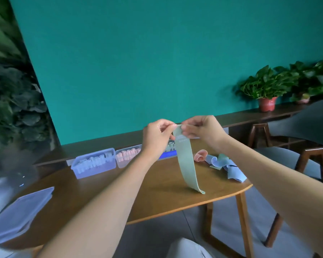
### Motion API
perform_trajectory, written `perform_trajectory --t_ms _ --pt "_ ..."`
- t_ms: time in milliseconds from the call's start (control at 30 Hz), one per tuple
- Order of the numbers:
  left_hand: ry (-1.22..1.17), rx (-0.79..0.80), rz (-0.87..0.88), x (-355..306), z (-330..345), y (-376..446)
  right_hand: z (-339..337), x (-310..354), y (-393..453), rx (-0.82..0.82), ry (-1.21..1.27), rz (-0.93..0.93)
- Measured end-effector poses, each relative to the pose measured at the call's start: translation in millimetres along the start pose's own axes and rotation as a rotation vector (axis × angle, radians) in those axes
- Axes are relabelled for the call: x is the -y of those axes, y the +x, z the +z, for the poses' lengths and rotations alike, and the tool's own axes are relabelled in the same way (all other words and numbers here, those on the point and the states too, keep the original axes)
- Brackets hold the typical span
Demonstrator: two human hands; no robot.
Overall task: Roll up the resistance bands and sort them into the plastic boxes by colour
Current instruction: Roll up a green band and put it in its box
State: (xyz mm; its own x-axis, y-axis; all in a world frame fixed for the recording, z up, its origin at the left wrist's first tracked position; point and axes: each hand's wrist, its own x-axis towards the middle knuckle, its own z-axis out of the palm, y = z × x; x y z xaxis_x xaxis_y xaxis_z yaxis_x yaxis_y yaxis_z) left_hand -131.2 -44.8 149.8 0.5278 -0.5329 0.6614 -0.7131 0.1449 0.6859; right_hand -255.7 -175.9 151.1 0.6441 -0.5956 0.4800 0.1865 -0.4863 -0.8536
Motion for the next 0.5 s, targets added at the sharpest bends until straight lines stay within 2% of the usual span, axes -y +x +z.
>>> perform_trajectory --t_ms 267,500 --pt "0.099 -0.029 0.035 -39 -89 -16 42 73 -16 0.133 0.045 -0.064" --pt "0.150 -0.010 -0.048 -18 -148 -58 93 78 -31 0.368 -0.019 -0.003"
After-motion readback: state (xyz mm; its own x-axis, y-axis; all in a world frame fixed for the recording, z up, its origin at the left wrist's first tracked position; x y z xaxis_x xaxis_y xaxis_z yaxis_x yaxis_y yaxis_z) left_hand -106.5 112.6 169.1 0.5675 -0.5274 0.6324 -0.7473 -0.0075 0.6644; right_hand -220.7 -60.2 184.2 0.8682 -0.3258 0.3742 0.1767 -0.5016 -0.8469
